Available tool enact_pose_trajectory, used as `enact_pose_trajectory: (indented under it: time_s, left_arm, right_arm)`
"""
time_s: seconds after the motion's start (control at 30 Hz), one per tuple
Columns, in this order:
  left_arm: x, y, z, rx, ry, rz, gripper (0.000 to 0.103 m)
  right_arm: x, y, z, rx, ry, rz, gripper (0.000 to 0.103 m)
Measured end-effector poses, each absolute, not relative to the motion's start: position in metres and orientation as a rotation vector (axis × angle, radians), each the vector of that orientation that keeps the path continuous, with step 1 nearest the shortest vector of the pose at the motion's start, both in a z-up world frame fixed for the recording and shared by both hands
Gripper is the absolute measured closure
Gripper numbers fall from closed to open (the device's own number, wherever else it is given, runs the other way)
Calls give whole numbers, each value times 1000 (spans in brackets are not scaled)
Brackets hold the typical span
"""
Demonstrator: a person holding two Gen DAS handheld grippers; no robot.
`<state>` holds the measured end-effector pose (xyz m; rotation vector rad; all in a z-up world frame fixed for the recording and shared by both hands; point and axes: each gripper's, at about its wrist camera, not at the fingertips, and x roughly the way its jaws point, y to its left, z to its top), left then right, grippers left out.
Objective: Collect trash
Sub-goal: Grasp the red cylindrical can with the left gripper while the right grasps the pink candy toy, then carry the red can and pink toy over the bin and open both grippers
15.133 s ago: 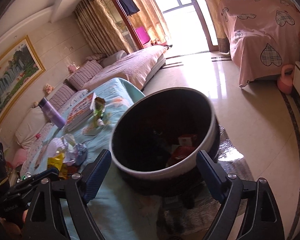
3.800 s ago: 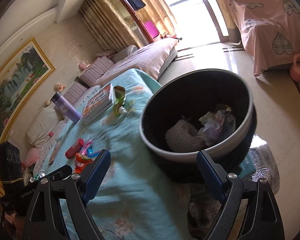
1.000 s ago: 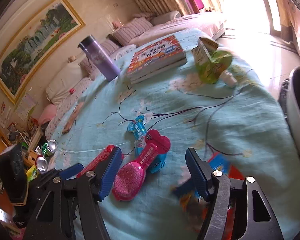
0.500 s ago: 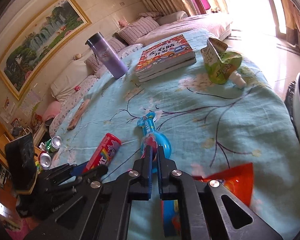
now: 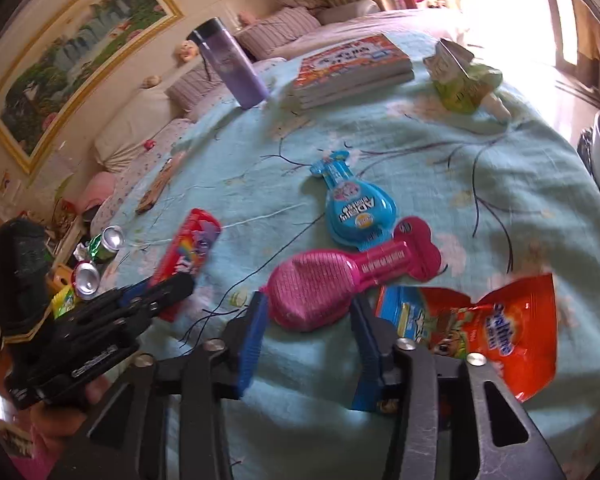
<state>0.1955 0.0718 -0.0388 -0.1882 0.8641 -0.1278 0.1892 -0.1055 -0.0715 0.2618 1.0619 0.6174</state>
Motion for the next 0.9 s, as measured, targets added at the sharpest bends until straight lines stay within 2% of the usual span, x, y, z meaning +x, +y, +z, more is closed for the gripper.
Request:
enact_pose_trajectory:
  time_s: [0.07,0.2,0.33,0.37,0.4,0.47,0.5,0.6,0.9]
  left_arm:
    - [193,74,-39,-200,863,-134,74]
    - [192,75,-40,-215,861,-147,74]
    - [193,72,-42,-218,867,-162,74]
    - [193,71,-41,-216,866,-163,74]
    - [193,70,-41,-215,864,-164,74]
    - [192,70,-40,-216,864,-164,74]
    - [192,70,-40,-218,864,-164,74]
    - [191,68,-38,-216,862,-166,74]
    - [190,47,-24,-190,843,-201,74]
  right_arm:
    - [189,-104,-70,239,1056,602,48]
    - [196,-103,-73,263,1056,608,37]
    - [207,-94,-76,248,1028,588,36]
    - [209,-90,-77,224,1022,577,38]
    - [208,-88,-76,200,1015,566,52]
    - [209,-83,-75,149,1002,552,53]
    - [209,-82,-74,146,992,559,84]
    - [206,-92,-63,194,955,598,90]
    - [188,-127,-31,263,871,644,91]
